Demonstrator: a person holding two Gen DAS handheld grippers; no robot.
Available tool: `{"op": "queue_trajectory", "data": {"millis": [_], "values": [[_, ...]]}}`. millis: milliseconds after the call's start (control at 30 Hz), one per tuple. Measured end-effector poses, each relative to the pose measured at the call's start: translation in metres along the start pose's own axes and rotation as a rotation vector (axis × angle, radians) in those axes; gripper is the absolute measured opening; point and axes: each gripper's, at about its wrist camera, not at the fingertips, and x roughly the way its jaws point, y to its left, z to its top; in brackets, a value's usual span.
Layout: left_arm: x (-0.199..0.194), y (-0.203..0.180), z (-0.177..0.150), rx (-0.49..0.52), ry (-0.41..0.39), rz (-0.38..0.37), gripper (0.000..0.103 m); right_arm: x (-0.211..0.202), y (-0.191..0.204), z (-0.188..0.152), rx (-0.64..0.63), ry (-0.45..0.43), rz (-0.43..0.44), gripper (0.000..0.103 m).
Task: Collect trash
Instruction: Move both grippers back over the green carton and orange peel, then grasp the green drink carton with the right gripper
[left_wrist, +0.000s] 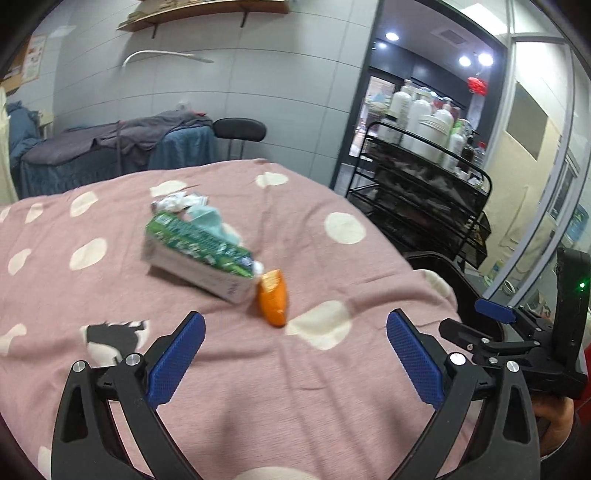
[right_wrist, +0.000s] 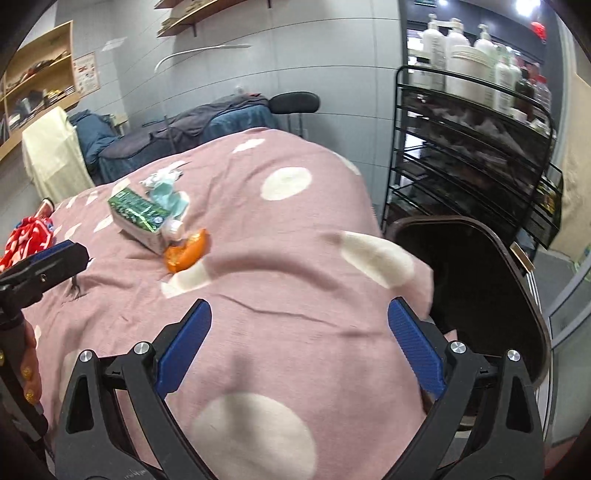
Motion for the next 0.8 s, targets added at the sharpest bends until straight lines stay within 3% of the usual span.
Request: {"op": "queue_trajectory", "data": {"millis": [467, 800], "values": [[-0.02, 0.087, -0.015, -0.133, 0.016, 0.133, 0.097, 0.042, 0.109, 0.033, -0.341, 0.059, 0.13, 0.095], [-0.032, 0.11, -0.021, -0.185, 0.014, 0.129, 0.097, 0.105, 0.186, 0.071, -0.619, 0.12, 0.263, 0.093]]}}
